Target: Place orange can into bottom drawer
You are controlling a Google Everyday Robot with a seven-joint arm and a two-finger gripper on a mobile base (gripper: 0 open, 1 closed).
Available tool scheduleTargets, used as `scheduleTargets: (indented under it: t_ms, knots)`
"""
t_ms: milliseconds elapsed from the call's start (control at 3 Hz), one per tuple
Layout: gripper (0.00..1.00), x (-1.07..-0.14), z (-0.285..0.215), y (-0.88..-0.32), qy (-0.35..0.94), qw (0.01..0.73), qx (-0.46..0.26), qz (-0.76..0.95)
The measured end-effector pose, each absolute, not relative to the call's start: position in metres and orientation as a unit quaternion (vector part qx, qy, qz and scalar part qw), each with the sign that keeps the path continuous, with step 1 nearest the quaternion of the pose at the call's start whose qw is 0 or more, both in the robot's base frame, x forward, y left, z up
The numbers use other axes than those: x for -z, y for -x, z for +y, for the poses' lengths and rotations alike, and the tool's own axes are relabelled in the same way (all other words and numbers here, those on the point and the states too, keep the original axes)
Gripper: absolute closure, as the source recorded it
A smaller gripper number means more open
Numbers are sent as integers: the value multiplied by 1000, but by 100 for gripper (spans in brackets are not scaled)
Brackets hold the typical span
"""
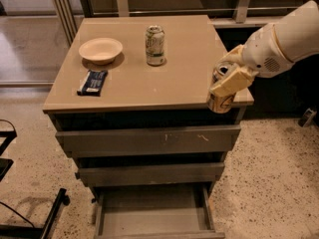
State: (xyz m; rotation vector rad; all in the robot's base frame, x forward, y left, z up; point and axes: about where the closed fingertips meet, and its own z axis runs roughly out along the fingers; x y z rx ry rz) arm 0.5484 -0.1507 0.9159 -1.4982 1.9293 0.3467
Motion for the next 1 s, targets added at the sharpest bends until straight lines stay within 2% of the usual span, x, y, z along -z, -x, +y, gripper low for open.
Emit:
scheduleTargets:
  t_ms: [1000]
  knots:
    - [100, -891, -143, -530, 568, 320, -151, 743]
